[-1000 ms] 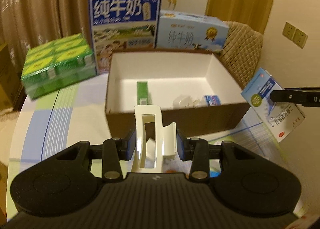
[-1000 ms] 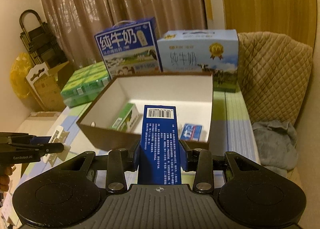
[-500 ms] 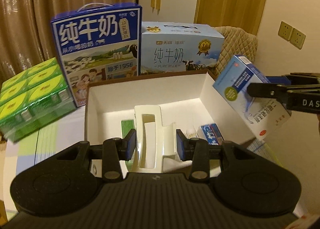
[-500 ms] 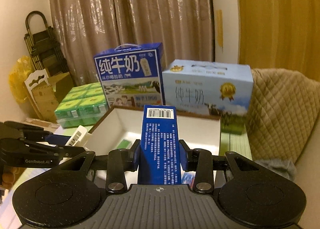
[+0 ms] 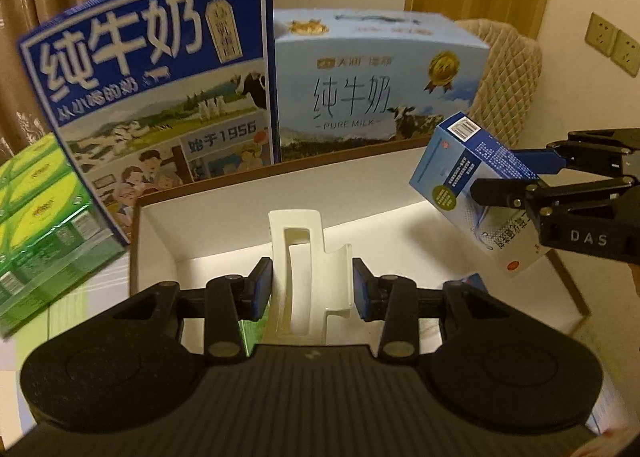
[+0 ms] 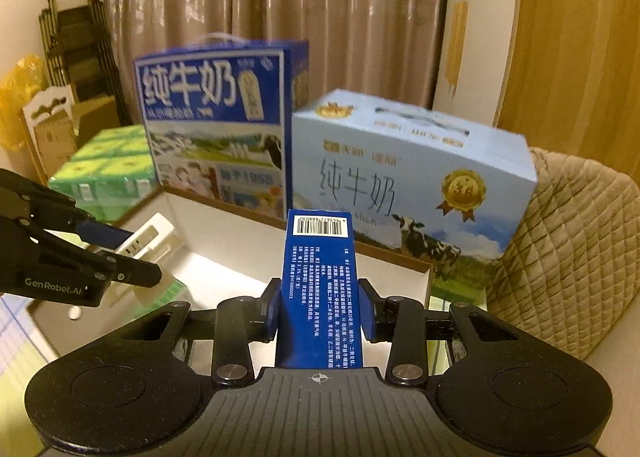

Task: Organize rigid objects
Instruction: 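Carry white clip and blue medicine box over the brown box with both tools, then open left tool dropping clip into box while right tool releases blue box, then withdraw both tools from the brown box toward the remaining items, then grasp white wifi extender with right tool while left tool moves toward white charger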

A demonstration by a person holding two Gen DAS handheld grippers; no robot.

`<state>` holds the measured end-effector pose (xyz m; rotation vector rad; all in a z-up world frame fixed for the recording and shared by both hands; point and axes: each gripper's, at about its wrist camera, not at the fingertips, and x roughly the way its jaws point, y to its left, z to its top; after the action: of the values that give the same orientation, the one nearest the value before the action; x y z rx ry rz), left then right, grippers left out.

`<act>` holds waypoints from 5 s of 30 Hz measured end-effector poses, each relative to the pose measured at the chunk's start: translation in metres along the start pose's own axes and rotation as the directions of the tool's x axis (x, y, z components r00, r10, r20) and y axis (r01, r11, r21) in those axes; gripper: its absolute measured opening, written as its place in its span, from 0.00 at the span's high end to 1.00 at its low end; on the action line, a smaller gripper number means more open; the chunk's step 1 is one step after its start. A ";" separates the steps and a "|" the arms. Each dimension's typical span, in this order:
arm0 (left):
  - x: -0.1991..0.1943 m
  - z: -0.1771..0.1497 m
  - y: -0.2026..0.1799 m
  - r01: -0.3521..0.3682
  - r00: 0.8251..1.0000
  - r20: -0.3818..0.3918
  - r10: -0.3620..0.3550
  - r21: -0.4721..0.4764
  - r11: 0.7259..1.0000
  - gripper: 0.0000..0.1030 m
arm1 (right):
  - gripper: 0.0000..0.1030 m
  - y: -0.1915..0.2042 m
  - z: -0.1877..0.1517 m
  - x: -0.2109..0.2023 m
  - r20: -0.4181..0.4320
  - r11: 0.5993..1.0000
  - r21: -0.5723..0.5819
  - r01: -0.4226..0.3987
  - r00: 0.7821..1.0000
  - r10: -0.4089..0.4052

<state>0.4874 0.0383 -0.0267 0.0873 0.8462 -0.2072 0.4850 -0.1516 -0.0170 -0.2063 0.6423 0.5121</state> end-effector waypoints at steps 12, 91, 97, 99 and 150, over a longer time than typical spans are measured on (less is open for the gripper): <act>0.058 0.007 0.000 0.006 0.998 -0.055 -0.006 0.006 1.000 0.65 | 0.65 -0.019 -0.007 0.066 -0.077 0.999 -0.026 0.025 0.997 -0.027; -0.184 -0.161 -0.063 -0.116 0.992 -0.072 0.108 -0.111 0.987 0.29 | 0.34 0.096 -0.137 -0.171 -0.140 0.955 0.297 0.003 0.989 0.040; -0.185 -0.176 -0.067 -0.109 0.991 -0.095 0.098 -0.119 0.987 0.29 | 0.34 0.101 -0.149 -0.176 -0.161 0.956 0.294 0.003 0.986 0.046; -0.186 -0.180 -0.068 -0.108 0.990 -0.100 0.096 -0.121 0.987 0.29 | 0.34 0.103 -0.153 -0.177 -0.169 0.957 0.291 0.007 0.985 0.044; -0.141 -0.232 -0.023 -0.111 0.974 -0.216 0.066 -0.204 0.973 0.29 | 0.34 0.110 -0.173 -0.118 -0.267 0.987 0.161 0.005 0.963 0.039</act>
<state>0.2215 0.0729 -0.0741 -0.0568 1.0661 -0.0213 0.2584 -0.1622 -0.0835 -0.1188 0.9485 0.4497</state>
